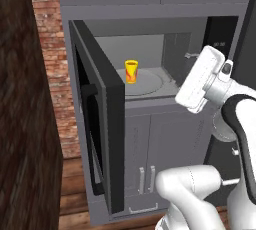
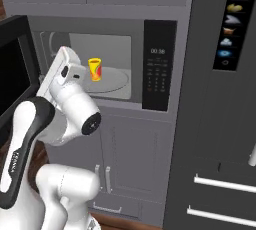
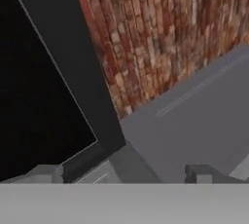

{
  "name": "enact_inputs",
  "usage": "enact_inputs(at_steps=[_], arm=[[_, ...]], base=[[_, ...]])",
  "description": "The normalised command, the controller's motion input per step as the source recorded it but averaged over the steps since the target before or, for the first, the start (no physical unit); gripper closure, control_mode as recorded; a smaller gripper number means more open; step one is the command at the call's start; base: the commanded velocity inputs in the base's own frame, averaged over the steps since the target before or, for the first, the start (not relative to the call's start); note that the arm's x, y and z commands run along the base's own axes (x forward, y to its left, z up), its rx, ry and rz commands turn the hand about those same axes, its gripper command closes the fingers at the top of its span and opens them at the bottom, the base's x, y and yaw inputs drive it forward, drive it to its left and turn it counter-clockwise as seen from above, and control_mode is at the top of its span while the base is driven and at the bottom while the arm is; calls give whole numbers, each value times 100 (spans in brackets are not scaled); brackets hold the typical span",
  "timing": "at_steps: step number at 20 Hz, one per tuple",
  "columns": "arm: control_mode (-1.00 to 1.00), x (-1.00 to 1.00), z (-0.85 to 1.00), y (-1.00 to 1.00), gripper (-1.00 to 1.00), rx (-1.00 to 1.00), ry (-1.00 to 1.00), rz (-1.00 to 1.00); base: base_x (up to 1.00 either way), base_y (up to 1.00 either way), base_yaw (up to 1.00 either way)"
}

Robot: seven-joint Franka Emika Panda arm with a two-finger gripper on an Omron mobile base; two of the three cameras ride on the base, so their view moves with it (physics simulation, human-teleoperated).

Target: Place the microwavable item in the microwave. Then, close the microwave door and press the start button.

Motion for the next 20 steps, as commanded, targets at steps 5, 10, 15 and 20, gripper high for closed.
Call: enact_inputs(at_steps=[5,10,15,20], arm=[[-100,-100,42,0,-100,-44,-55,5],[-100,-100,-3,20,-100,-48,-69,0],[-100,-100,-20,45,-100,-51,-76,9],[-100,-99,-30,78,-100,-59,-71,7]], base=[[0,0,0],[0,0,0],[0,0,0],[0,0,0]])
